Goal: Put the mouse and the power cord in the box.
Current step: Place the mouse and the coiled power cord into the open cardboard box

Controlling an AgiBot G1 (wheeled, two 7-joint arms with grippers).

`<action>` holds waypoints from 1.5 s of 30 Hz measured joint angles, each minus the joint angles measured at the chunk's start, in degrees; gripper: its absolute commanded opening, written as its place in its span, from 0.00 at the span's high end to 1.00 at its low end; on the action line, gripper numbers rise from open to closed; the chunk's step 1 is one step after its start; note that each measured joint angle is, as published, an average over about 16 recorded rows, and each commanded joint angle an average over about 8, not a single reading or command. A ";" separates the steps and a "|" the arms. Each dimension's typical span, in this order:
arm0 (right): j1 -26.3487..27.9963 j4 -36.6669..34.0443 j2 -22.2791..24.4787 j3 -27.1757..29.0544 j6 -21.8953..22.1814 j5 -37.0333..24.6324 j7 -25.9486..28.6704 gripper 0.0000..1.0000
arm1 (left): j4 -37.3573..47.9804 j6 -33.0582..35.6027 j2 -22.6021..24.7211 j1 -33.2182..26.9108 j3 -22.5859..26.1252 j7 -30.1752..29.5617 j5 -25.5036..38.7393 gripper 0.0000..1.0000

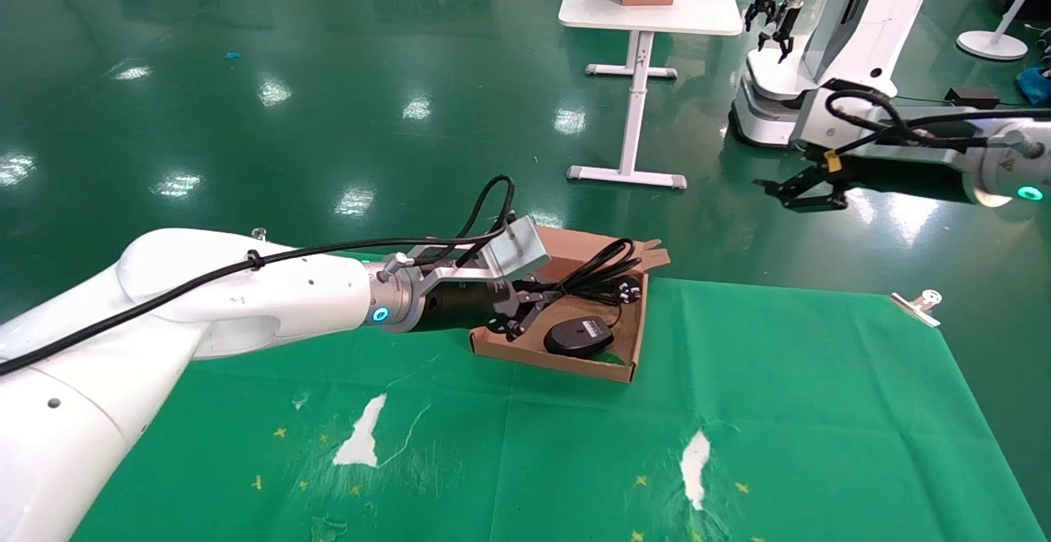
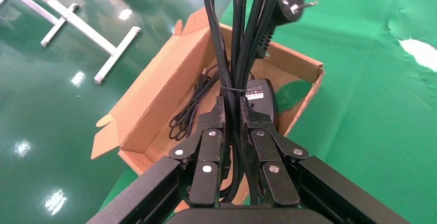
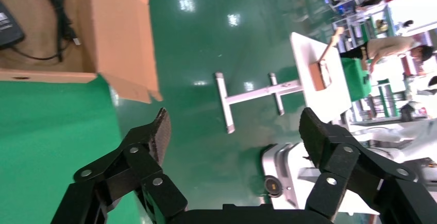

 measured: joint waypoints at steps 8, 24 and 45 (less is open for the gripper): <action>-0.44 0.76 0.63 0.39 -1.75 0.69 0.43 0.00 | -1.24 -0.73 -0.40 0.09 1.37 -2.15 0.03 0.00; -10.25 14.48 5.52 4.85 -7.99 8.07 10.80 0.00 | -9.68 6.05 -7.76 6.01 -5.23 -4.37 -6.71 0.00; -27.25 38.49 14.37 12.64 -19.50 21.02 28.87 0.00 | -27.88 19.34 -23.14 18.23 -17.50 -8.51 -20.42 0.00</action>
